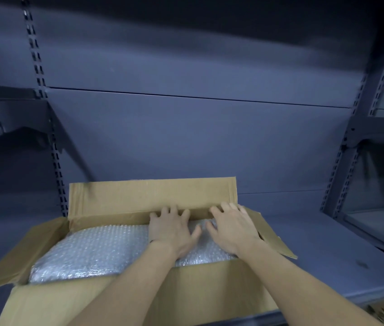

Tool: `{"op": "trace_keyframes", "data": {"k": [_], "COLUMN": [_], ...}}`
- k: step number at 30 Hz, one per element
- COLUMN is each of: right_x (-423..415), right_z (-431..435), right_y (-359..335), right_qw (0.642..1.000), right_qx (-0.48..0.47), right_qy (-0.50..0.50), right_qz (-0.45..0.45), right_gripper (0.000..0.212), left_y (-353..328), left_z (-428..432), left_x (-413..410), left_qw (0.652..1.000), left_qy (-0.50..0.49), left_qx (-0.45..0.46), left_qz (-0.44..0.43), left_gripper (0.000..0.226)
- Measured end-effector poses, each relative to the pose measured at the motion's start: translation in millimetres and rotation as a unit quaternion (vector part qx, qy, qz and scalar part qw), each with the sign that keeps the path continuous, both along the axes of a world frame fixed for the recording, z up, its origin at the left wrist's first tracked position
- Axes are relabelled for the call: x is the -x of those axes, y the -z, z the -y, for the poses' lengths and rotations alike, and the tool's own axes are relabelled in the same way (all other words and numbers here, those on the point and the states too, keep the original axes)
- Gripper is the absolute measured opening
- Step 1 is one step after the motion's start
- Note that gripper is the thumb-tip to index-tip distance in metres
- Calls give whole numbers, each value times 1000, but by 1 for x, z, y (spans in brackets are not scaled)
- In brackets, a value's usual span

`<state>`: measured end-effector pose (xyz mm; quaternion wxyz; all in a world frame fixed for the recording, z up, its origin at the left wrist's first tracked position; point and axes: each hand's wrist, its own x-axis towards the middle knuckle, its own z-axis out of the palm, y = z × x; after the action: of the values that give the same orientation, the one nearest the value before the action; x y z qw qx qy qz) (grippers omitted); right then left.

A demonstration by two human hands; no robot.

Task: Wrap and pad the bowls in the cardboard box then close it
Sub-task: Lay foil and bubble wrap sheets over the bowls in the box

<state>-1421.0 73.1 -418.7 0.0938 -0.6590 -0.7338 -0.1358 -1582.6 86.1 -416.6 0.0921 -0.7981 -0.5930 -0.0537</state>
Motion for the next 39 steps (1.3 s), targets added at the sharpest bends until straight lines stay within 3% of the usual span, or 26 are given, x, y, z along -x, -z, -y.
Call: {"op": "trace_keyframes", "data": {"k": [2,5,11,16,28,33,39], "right_x": [1,-1,-2,-3,-7,-12,-30], "right_z": [1,0,-5,-9,-3,4,10], "right_y": [0,6,10,12,7,-18,-33], "right_qw": [997,985,981,979,977,954,964], "right_qx": [29,131,162,187,179,130,143], "right_qy": [-63,-93,-83,-66,-52,-24,-34], "right_qz": [-46,-68,-61,-56,-107,-270,-221], "right_gripper": [35,36,47,51,48,41,36], "left_y": [-1,4,14,21,16,15,2], "left_z": [0,0,-6,-14,-8,-10,-10], "left_x": [1,2,2,3,2,1,5], "left_qw": [996,984,982,966,974,977,981], "left_qy": [74,150,137,140,159,162,163], "left_qx": [-12,58,105,163,133,120,53], "left_qz": [56,77,82,143,88,64,94], "left_gripper": [46,38,41,46,48,50,45]}}
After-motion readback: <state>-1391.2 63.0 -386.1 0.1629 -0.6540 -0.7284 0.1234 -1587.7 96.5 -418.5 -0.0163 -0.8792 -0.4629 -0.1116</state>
